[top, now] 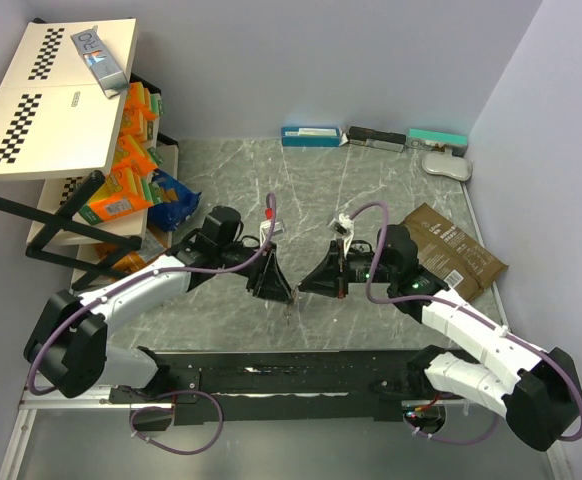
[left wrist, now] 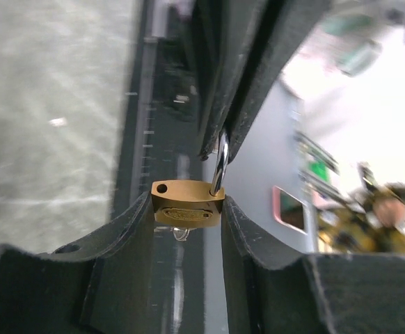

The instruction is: Unlock with the key

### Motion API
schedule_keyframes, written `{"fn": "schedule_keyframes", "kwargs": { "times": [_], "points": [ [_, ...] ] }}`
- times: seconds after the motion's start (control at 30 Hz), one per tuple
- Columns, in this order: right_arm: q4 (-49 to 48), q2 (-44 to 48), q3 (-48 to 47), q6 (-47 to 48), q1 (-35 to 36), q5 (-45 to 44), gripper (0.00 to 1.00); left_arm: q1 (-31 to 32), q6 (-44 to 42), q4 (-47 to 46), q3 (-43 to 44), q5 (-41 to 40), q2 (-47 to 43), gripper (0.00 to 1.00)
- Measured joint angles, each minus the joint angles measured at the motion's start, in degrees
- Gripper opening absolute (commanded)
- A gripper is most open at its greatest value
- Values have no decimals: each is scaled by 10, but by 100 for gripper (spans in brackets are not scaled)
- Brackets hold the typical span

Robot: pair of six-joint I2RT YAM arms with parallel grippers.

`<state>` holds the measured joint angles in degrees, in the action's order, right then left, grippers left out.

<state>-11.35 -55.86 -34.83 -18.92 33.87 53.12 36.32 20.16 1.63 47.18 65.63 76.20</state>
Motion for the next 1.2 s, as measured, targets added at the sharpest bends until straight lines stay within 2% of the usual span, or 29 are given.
{"fn": "schedule_keyframes", "kwargs": {
  "times": [0.27,0.4,0.57,0.67,0.7,0.8,0.83,0.93,1.2],
  "points": [
    [90,-21,-22,2,1,-175,0,17,-12,47,13,-245,-16,1],
    [103,-37,-34,-14,4,-225,0,56,-12,74,30,-370,-20,1],
    [110,-52,-38,-37,5,-258,9,86,0,83,33,-470,-22,1],
    [110,-53,-38,-49,7,-272,23,98,8,83,33,-503,-26,1],
    [110,-53,-38,-51,8,-274,40,101,11,85,33,-512,-29,1],
    [114,-52,-38,-58,7,-290,64,109,25,99,32,-544,-41,1],
    [115,-50,-38,-56,6,-297,69,113,31,103,31,-559,-45,1],
    [116,-42,-37,-59,6,-300,78,129,46,115,26,-589,-59,1],
    [116,19,-18,-70,-24,-308,83,155,82,171,20,-593,-74,1]
  ]
}}
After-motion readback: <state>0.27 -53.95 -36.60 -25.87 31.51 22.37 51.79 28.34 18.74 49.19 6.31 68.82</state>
